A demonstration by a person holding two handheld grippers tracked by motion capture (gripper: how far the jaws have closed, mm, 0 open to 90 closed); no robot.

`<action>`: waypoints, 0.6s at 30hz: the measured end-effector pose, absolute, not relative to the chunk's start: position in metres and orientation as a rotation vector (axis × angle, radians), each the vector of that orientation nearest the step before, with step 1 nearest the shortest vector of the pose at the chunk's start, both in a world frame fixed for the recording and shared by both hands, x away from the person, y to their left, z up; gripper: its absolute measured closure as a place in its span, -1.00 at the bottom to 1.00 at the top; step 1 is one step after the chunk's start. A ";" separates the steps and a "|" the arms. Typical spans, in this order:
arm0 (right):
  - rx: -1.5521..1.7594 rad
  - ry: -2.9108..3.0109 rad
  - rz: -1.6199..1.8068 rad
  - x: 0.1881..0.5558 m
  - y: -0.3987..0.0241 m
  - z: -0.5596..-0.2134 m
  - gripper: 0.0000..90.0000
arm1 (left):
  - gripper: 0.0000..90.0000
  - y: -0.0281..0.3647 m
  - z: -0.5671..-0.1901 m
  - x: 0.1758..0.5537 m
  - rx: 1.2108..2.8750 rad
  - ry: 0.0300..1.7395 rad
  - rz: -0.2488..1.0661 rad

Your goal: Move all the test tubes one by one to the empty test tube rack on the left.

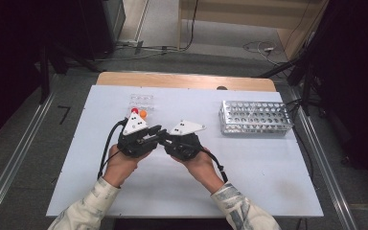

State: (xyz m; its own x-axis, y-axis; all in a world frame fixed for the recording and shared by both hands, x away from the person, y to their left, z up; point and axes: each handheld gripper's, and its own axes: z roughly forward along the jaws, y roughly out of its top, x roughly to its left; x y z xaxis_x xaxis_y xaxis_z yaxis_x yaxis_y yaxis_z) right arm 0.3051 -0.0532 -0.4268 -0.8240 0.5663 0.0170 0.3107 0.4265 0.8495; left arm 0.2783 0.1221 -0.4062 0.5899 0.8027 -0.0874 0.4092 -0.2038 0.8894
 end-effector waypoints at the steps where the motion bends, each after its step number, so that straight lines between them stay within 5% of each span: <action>1: 0.759 2.410 1.351 0.305 -0.053 -0.427 0.63 | 0.62 0.123 -0.406 0.279 1.816 0.990 0.489; 15: 0.746 2.405 1.360 0.304 -0.054 -0.426 0.63 | 0.70 0.124 -0.407 0.278 1.814 0.986 0.481; 18: 0.733 2.413 1.363 0.304 -0.054 -0.426 0.50 | 0.70 0.125 -0.405 0.278 1.806 0.986 0.486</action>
State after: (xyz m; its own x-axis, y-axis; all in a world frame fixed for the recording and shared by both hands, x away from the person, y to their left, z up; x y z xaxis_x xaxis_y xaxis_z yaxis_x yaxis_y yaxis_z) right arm 0.3038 -0.0539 -0.4262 -0.8342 0.5514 0.0103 0.2934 0.4279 0.8549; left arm 0.2780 0.1245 -0.4052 0.5898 0.8012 -0.1015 0.4076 -0.1868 0.8939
